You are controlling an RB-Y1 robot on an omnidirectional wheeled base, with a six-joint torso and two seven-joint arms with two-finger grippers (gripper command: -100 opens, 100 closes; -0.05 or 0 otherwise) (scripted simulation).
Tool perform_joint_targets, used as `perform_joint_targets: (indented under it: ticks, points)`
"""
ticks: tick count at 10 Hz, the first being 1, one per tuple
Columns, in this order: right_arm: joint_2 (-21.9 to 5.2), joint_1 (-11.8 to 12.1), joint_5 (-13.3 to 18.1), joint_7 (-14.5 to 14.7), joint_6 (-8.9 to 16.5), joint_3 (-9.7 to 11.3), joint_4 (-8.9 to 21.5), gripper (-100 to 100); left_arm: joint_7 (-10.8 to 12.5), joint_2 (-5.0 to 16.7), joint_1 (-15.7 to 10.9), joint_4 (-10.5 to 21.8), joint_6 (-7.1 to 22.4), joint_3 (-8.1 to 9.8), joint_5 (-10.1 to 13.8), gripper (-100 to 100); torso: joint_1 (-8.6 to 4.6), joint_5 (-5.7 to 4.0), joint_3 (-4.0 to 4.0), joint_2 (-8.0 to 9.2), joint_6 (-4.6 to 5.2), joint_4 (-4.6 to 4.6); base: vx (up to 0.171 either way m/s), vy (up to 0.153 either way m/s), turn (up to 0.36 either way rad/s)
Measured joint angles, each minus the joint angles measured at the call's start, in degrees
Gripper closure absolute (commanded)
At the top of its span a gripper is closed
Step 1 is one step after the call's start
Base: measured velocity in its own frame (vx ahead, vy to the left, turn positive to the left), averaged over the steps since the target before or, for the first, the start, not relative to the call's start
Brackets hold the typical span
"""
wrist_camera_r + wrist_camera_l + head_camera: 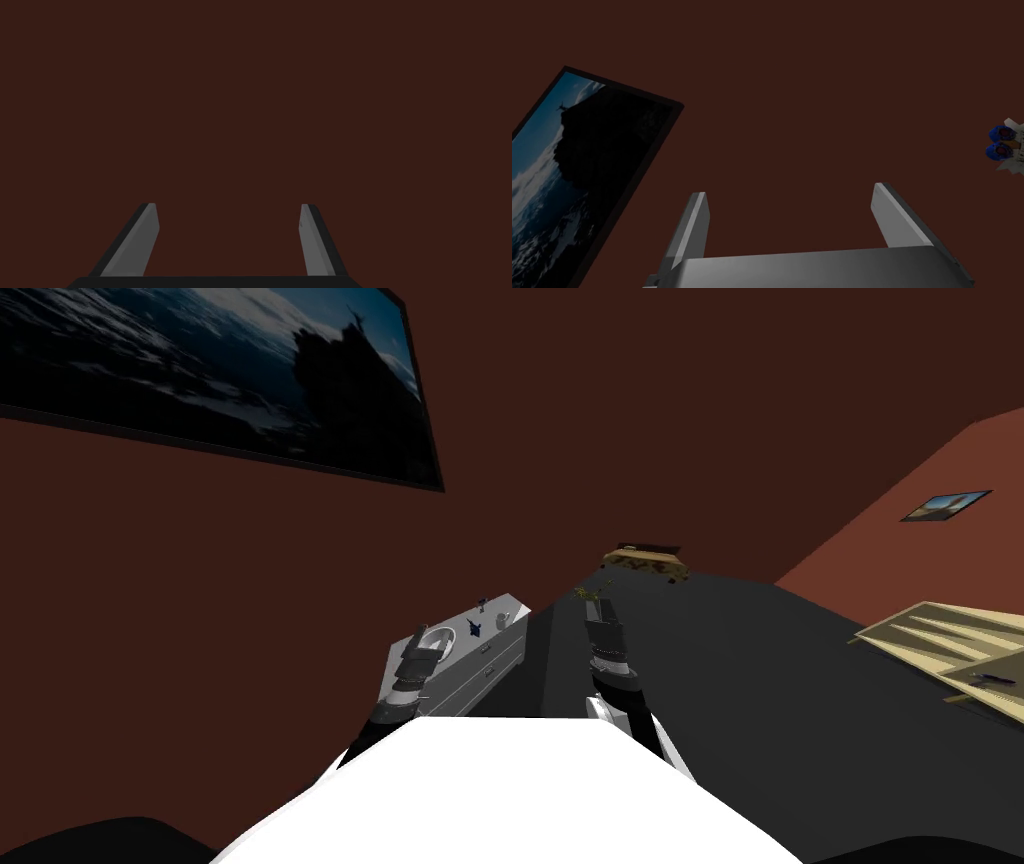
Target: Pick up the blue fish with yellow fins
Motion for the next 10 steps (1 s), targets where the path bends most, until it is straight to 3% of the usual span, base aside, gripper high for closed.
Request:
perform_joint_targets:
  ticks: [1, 7, 10]
  points:
    - [0.0, 0.0, 0.0, 0.0, 0.0, 0.0, 0.0, 0, 0.2, 0.6, 0.4, 1.8, -1.0, -0.58, 0.2, -100, 0.06, 0.01, 0.02, 0.03, -0.03, 0.00, 0.050, -0.091, -0.204]
    - [0.0, 0.0, 0.0, 0.0, 0.0, 0.0, 0.0, 0, 3.8, 9.5, 5.5, 11.2, -5.0, -3.23, 5.3, -100, 0.04, 0.00, -0.01, -0.02, 0.00, -0.01, 0.081, -0.079, -0.155]
    - [0.0, 0.0, 0.0, 0.0, 0.0, 0.0, 0.0, 0, 5.0, 12.4, 6.9, 15.4, -6.1, -4.86, 7.1, -100, 0.04, 0.00, 0.00, 0.02, -0.04, 0.00, 0.084, -0.074, -0.179]
